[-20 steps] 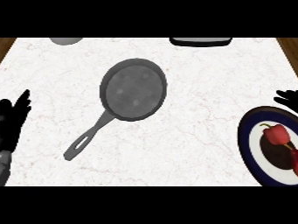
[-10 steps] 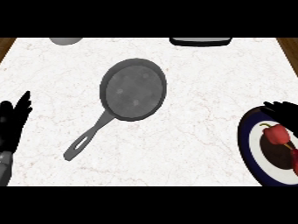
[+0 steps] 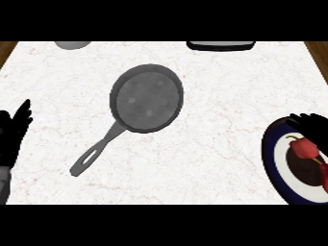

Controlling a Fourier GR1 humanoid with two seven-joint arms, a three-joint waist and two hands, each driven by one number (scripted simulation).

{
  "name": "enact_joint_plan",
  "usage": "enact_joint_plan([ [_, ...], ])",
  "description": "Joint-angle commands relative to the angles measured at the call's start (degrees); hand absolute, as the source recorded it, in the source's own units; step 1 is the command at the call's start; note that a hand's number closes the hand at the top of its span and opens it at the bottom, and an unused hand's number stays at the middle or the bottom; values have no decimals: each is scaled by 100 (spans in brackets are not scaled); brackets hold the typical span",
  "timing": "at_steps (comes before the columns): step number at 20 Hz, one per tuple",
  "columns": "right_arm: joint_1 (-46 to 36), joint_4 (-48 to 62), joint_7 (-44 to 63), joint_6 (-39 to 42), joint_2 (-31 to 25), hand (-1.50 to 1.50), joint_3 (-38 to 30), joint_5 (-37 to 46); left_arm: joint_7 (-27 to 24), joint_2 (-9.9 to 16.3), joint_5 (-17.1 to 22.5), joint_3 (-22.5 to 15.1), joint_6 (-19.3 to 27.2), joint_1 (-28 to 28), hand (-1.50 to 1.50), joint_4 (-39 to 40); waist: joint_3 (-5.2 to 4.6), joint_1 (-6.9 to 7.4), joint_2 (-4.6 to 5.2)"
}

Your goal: Pick the bell pepper from the plate and place it in the pan

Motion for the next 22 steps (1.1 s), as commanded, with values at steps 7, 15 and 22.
enact_joint_plan([
  [7,189,473,-448,-391,608,-150,-186,824,-80,-231,-287,341,-233,242,0,-189,0,-12,-3],
  [15,-142,1311,-923,-523,841,-150,-525,1178,335,-363,-568,467,-366,-42,0,-308,1,-7,-1],
  [22,-587,1086,-422,123,1293,-150,-488,1619,294,-500,-760,675,-438,-195,0,-107,-1,-10,-1],
])
